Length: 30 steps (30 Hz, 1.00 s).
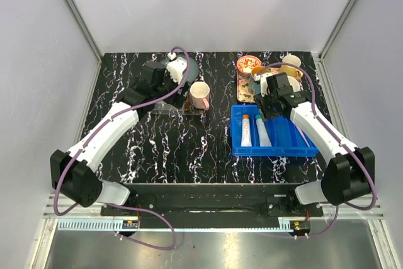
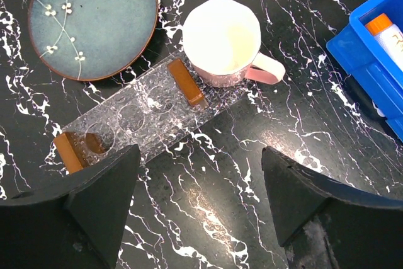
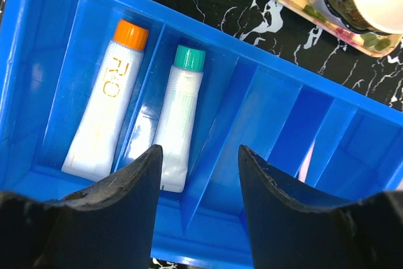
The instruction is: Prepare toiletry sets of a toothbrush and toothpaste on the tray
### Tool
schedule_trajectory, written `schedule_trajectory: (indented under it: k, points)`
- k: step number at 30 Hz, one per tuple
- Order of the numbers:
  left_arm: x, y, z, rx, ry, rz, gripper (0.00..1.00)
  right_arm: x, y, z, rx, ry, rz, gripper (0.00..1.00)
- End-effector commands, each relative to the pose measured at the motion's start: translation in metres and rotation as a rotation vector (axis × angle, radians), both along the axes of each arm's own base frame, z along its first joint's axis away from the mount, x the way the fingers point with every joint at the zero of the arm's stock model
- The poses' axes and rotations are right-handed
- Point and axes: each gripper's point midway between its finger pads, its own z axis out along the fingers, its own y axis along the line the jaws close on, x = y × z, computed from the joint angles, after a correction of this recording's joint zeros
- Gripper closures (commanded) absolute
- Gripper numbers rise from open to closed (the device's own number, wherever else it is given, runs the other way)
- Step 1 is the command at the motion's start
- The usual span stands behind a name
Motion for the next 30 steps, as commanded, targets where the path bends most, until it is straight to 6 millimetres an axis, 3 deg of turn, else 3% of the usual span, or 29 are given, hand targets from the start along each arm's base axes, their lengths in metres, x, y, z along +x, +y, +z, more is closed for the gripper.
schedule_trajectory:
  k: [1,20,30]
  points:
    - [0.003,0.006,0.020,-0.016,-0.083,0.008,0.18,0.014,0.005,-0.010,0.025,-0.008,-0.018,0.43]
    - [0.000,0.024,0.016,0.001,-0.090,0.045,0.18,0.009,0.019,-0.082,0.055,0.198,-0.019,0.43]
    - [-0.001,0.029,0.015,-0.007,-0.091,0.051,0.18,0.006,0.016,-0.103,0.036,0.251,-0.036,0.43]
